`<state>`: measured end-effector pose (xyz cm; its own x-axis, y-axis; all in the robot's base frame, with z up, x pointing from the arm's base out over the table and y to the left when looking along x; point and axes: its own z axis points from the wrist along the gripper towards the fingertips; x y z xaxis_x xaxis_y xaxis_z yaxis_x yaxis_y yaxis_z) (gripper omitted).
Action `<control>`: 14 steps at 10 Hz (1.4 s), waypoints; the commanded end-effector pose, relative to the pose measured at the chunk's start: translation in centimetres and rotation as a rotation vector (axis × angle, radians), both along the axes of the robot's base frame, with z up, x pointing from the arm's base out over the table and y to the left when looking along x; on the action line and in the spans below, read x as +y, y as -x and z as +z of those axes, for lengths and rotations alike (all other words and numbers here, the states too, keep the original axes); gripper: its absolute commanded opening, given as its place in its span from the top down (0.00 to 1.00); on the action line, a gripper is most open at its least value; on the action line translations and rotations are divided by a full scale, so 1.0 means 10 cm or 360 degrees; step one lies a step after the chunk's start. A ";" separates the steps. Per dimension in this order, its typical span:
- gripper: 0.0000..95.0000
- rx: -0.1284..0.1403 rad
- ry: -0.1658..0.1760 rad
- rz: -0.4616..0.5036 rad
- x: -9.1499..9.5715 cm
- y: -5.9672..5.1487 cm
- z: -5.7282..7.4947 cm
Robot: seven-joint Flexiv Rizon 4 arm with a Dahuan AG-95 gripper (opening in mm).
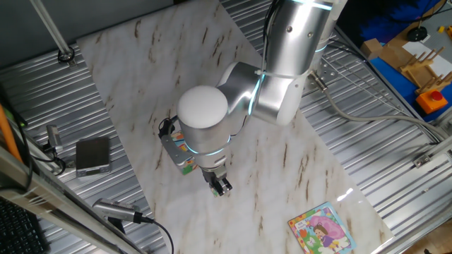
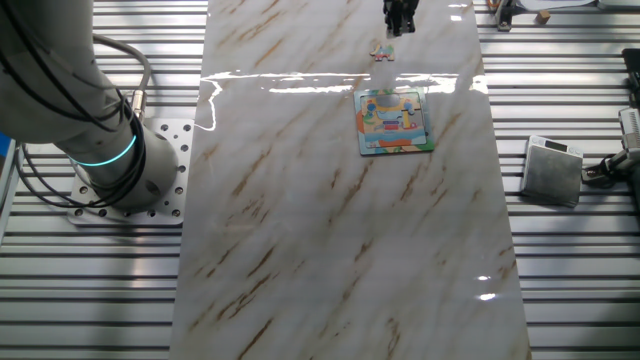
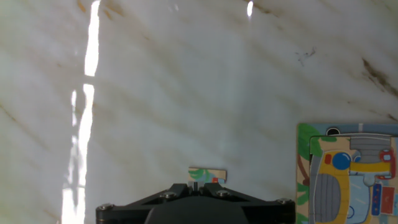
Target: Assemble one piece of a puzzle
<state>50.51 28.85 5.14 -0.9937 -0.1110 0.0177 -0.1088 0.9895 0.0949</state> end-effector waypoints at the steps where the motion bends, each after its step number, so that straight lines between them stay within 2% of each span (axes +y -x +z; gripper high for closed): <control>1: 1.00 -0.0002 0.0004 0.0011 -0.01 0.00 0.00; 2: 1.00 -0.0003 0.0010 0.0010 0.00 0.00 0.00; 3: 0.80 -0.0005 0.0011 0.0007 0.00 0.00 -0.01; 5: 0.80 -0.0002 0.0012 -0.0027 0.00 0.01 -0.01; 6: 0.60 -0.0002 0.0013 -0.0029 0.01 0.01 -0.01; 14: 0.60 0.0007 0.0042 -0.0087 0.00 -0.04 -0.23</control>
